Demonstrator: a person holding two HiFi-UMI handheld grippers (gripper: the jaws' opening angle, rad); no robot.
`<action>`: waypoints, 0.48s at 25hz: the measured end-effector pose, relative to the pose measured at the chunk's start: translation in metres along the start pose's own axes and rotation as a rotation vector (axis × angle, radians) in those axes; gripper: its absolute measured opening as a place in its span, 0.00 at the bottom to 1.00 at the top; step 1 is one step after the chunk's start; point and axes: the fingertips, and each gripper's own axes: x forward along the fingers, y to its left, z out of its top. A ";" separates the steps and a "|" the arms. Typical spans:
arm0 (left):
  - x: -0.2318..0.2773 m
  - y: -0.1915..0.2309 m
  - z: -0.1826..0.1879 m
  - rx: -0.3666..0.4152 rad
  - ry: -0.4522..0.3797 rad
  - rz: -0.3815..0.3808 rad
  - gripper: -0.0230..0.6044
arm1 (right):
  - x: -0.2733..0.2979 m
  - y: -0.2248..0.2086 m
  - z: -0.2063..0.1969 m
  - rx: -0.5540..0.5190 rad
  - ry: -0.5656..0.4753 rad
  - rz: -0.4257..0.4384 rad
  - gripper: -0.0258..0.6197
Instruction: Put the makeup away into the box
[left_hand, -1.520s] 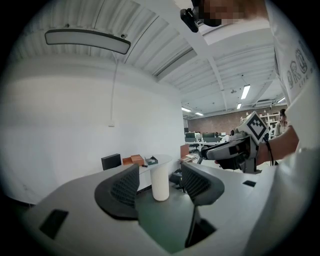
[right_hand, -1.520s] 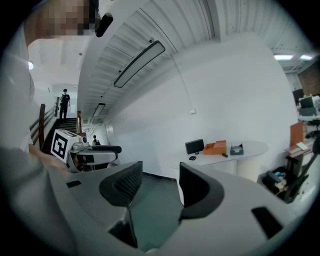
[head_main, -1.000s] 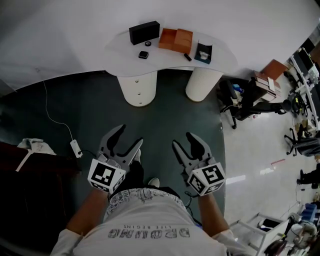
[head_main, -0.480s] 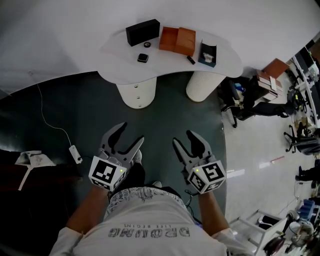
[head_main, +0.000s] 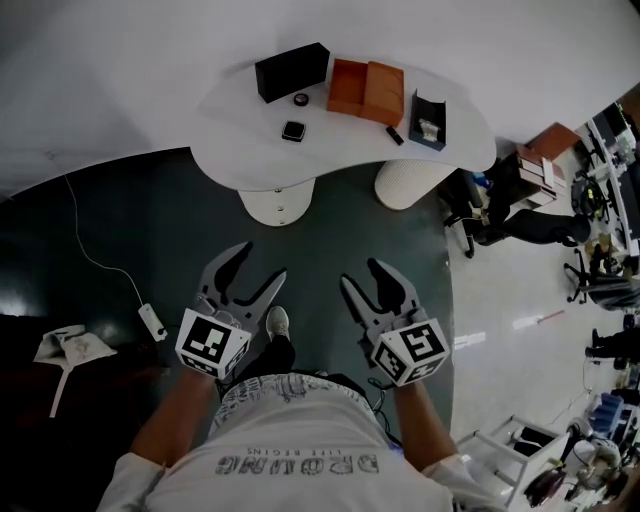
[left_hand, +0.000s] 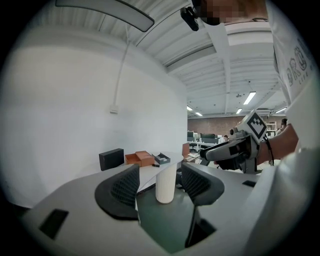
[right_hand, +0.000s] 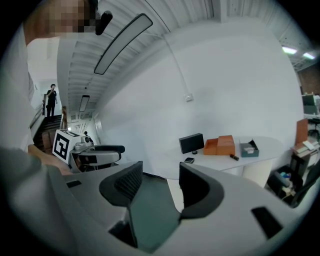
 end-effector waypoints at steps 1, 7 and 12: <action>0.004 0.008 0.000 0.000 0.002 -0.005 0.47 | 0.008 -0.001 0.003 0.003 0.003 -0.003 0.42; 0.022 0.050 0.005 -0.008 0.010 -0.029 0.47 | 0.049 -0.005 0.020 0.014 0.016 -0.024 0.41; 0.039 0.084 0.006 -0.010 0.013 -0.045 0.47 | 0.080 -0.012 0.027 0.021 0.013 -0.043 0.41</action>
